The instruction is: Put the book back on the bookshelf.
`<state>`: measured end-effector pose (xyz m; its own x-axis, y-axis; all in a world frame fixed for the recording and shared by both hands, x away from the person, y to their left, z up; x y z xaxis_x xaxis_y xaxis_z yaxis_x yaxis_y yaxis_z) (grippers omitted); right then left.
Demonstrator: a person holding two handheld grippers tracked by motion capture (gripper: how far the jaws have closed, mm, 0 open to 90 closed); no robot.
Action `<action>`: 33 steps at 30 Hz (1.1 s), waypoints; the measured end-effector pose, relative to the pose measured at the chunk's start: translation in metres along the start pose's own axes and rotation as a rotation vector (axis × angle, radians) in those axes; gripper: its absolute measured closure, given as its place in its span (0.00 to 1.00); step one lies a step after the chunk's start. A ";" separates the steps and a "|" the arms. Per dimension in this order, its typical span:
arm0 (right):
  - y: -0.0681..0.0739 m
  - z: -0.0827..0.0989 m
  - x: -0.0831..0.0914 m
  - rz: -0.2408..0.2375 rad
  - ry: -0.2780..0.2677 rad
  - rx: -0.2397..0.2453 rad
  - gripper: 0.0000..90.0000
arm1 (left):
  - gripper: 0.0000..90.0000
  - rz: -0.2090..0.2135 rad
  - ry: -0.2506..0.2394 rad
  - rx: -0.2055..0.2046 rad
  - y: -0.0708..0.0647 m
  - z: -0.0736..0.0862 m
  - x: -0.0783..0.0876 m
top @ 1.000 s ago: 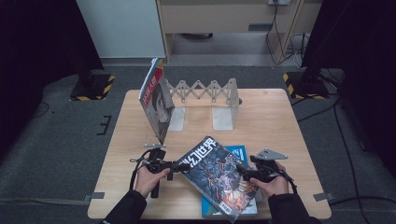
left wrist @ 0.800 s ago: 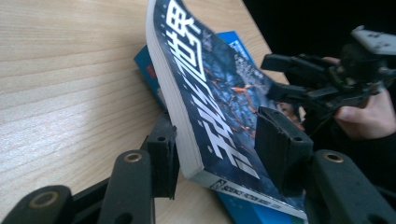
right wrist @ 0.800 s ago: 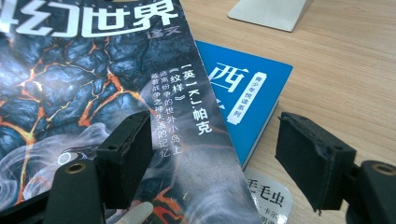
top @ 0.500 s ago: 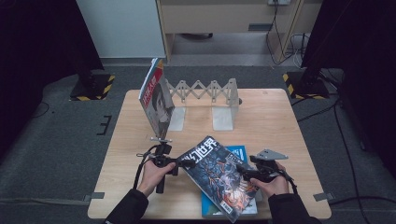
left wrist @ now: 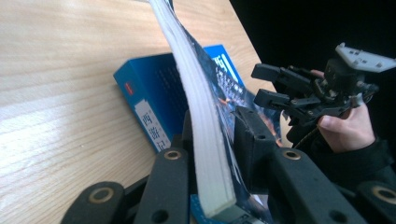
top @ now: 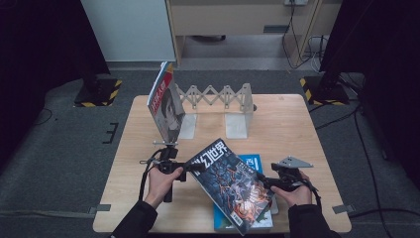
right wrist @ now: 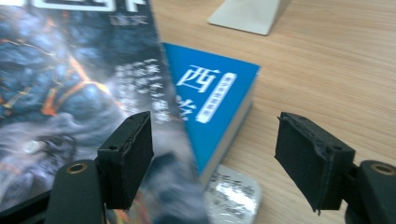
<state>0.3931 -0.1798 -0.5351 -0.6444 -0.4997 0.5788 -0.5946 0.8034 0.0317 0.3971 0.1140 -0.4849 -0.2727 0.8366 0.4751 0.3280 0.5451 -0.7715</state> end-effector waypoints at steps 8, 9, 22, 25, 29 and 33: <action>-0.020 0.004 0.008 0.055 0.005 -0.022 0.30 | 0.88 0.016 -0.052 -0.001 -0.020 -0.018 0.017; -0.022 0.005 0.009 0.063 0.005 -0.024 0.30 | 0.89 0.023 -0.059 0.002 -0.023 -0.020 0.019; -0.044 0.014 0.014 0.125 0.028 -0.035 0.30 | 0.91 0.046 -0.141 -0.064 -0.057 -0.043 0.044; -0.048 0.017 0.015 0.136 0.038 -0.042 0.30 | 0.91 0.047 -0.156 -0.084 -0.064 -0.048 0.049; -0.054 0.021 0.015 0.151 0.055 -0.046 0.29 | 0.91 0.061 -0.174 -0.102 -0.075 -0.054 0.057; -0.057 0.024 0.015 0.158 0.066 -0.040 0.29 | 0.91 0.038 -0.203 -0.137 -0.083 -0.062 0.065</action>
Point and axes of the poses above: each handheld gripper's, and its own axes: x roughly backward along the jaws, z roughly out of its underside, y roughly to its left, the point moved 7 cm from there along -x, roughly forward along the jaws, and after that the axes turned 8 degrees about x, right-handed, at the moved point
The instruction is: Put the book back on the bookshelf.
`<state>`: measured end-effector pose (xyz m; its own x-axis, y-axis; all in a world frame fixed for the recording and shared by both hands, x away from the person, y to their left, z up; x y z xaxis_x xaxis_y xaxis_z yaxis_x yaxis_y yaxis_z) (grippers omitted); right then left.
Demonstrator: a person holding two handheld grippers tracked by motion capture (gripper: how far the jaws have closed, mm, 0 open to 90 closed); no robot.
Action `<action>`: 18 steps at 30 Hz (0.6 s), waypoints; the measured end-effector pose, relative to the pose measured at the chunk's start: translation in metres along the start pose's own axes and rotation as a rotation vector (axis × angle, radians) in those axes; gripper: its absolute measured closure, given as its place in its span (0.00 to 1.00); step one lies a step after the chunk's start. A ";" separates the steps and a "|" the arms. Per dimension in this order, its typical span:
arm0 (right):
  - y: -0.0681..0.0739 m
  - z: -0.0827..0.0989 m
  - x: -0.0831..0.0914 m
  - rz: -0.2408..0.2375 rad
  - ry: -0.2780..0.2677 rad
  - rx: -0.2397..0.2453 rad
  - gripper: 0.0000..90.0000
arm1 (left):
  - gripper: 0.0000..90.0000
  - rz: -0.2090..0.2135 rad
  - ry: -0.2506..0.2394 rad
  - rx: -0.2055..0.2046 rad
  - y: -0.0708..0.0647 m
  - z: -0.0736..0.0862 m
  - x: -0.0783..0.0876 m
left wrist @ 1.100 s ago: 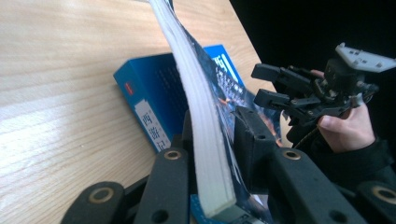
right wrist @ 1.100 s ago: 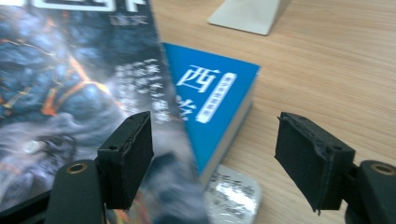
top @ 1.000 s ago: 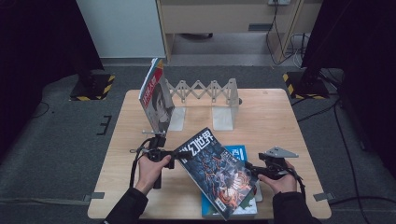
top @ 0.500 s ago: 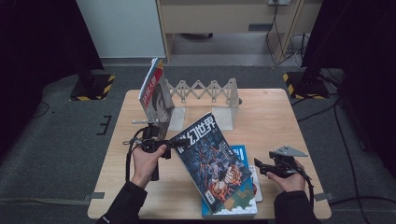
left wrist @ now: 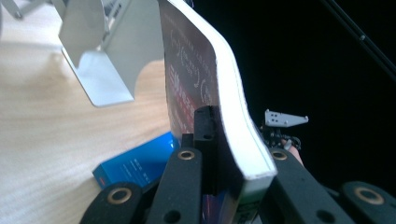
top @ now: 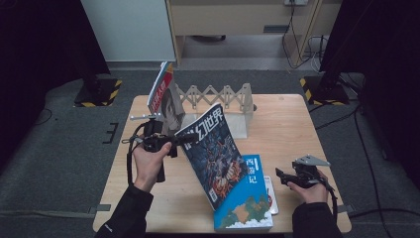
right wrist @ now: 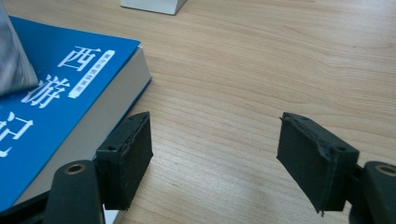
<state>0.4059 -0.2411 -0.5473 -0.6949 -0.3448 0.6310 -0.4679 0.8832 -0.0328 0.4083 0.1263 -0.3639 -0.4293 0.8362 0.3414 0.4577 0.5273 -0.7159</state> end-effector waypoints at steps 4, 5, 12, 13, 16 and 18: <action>-0.003 0.003 -0.001 0.009 0.010 -0.004 0.29 | 0.91 -0.029 -0.038 -0.043 -0.010 -0.013 0.009; -0.003 0.003 -0.001 0.009 0.010 -0.004 0.29 | 0.91 -0.029 -0.038 -0.043 -0.010 -0.013 0.009; -0.011 0.010 -0.005 0.026 0.043 -0.010 0.28 | 0.91 -0.119 -0.087 -0.110 -0.016 -0.033 0.021; -0.012 0.011 -0.006 0.029 0.048 -0.010 0.28 | 0.91 -0.139 -0.106 -0.118 -0.014 -0.039 0.026; -0.014 0.014 -0.007 0.031 0.064 -0.013 0.28 | 0.91 -0.171 -0.127 -0.122 -0.011 -0.046 0.033; -0.014 0.015 -0.008 0.033 0.067 -0.015 0.27 | 0.91 -0.187 -0.136 -0.126 -0.010 -0.050 0.036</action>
Point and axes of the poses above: each handheld gripper's, and its own axes: x roughly backward along the jaws, z roughly out of its underside, y roughly to its left, the point moved 7 cm from there along -x, roughly forward along the jaws, and after that the axes turned 8 degrees about x, right-handed, at the moved point
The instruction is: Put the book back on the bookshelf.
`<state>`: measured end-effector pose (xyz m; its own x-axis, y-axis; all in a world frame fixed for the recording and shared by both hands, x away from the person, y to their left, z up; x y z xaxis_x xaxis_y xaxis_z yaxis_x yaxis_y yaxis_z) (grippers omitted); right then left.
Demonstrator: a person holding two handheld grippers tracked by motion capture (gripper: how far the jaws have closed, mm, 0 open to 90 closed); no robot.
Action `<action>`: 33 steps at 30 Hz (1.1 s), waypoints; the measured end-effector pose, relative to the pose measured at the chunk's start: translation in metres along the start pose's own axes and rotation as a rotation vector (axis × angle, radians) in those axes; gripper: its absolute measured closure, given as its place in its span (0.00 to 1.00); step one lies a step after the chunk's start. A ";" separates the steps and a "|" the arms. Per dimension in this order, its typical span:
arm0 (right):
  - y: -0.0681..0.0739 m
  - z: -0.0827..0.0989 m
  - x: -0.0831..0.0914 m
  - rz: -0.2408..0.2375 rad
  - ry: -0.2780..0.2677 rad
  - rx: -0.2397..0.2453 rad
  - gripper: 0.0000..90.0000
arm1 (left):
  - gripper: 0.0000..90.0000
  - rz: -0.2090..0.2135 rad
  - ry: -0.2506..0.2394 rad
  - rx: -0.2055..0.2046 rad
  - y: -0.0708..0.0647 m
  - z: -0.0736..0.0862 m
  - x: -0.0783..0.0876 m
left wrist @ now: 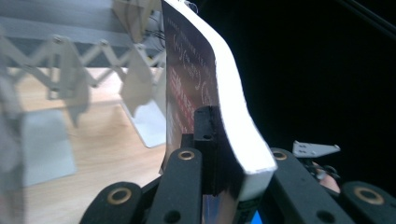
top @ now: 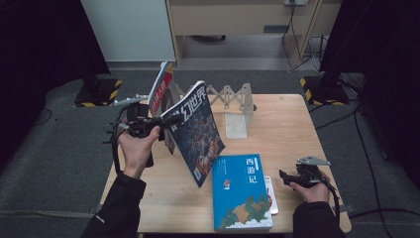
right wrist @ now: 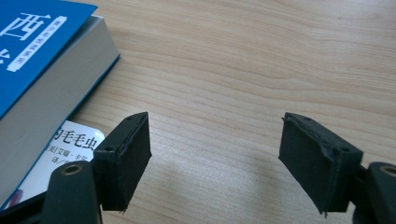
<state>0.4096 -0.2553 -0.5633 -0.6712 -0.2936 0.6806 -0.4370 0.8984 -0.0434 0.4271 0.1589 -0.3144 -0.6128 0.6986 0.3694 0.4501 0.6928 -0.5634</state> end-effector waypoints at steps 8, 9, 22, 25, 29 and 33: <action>-0.002 0.006 -0.005 0.004 0.033 0.005 0.23 | 0.91 -0.105 -0.049 -0.020 0.018 -0.018 0.017; -0.002 0.007 -0.006 0.003 0.038 0.005 0.22 | 0.91 -0.119 -0.057 -0.022 0.020 -0.021 0.019; -0.002 0.013 -0.011 0.000 0.072 0.021 0.20 | 0.91 -0.230 -0.139 -0.057 0.036 -0.046 0.017; -0.001 0.014 -0.012 0.000 0.078 0.022 0.19 | 0.91 -0.255 -0.156 -0.065 0.039 -0.052 0.009; -0.001 0.013 -0.012 -0.001 0.079 0.019 0.19 | 0.91 -0.277 -0.165 -0.074 0.041 -0.057 0.000; -0.001 0.014 -0.013 -0.002 0.080 0.028 0.19 | 0.91 -0.296 -0.181 -0.088 0.042 -0.059 -0.009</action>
Point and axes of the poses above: each handheld gripper's, and its own axes: x roughly backward along the jaws, z roughly out of its underside, y roughly to its left, the point moved 7 cm from there along -x, roughly forward along the jaws, and after that the axes turned 8 degrees about x, right-handed, at the moved point
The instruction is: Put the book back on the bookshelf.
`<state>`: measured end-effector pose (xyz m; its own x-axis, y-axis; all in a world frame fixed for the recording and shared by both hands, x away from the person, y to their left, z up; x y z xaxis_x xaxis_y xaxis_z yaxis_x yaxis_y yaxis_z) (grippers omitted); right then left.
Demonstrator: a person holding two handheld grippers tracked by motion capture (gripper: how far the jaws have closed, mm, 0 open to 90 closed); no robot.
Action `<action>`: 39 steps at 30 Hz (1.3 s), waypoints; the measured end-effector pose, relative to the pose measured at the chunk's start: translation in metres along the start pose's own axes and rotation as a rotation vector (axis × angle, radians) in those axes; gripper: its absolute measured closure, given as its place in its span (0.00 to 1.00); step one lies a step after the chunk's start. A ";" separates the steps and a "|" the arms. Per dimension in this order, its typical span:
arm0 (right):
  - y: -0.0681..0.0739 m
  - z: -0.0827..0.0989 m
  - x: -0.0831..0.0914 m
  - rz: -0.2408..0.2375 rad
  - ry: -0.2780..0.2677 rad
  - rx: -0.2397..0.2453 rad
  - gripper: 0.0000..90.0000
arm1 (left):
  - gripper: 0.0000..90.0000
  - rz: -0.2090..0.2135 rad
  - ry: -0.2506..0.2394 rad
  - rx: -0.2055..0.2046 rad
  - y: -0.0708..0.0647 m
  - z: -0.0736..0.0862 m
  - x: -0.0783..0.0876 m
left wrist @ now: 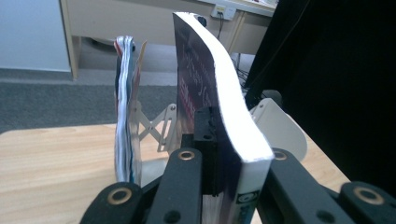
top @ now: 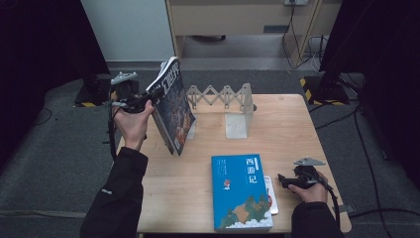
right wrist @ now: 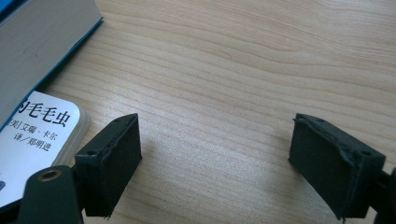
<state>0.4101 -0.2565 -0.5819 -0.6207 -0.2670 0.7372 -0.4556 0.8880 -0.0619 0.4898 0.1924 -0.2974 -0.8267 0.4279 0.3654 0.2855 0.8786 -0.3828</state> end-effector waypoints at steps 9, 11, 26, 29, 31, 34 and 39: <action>0.000 0.000 -0.001 0.003 -0.002 0.021 0.17 | 0.91 -0.068 -0.015 -0.042 -0.002 -0.004 -0.023; 0.000 0.000 -0.001 0.005 -0.003 0.022 0.16 | 0.91 -0.086 -0.007 -0.036 0.000 -0.004 -0.032; 0.001 0.000 -0.002 0.002 -0.006 0.034 0.14 | 0.91 -0.162 -0.035 -0.075 -0.003 0.006 -0.063; 0.001 0.000 -0.002 0.002 -0.006 0.031 0.14 | 0.91 -0.167 -0.054 -0.086 -0.004 0.006 -0.066; 0.001 0.000 -0.002 0.002 -0.007 0.030 0.14 | 0.91 -0.174 -0.053 -0.082 -0.003 0.006 -0.068; 0.001 0.000 -0.002 0.003 -0.007 0.031 0.14 | 0.91 -0.191 -0.058 -0.079 0.000 0.007 -0.072; 0.000 0.000 -0.003 0.005 -0.010 0.030 0.14 | 0.91 -0.223 -0.064 -0.102 0.003 0.009 -0.077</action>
<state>0.4117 -0.2553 -0.5837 -0.6292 -0.2666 0.7301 -0.4712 0.8779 -0.0855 0.5502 0.1602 -0.3339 -0.9029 0.2096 0.3753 0.1374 0.9680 -0.2101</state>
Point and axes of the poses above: each handheld gripper's, and its own axes: x roughly backward along the jaws, z roughly out of its underside, y roughly to its left, the point moved 7 cm from there along -x, roughly forward along the jaws, and after that the axes turned 8 degrees about x, right-handed, at the moved point
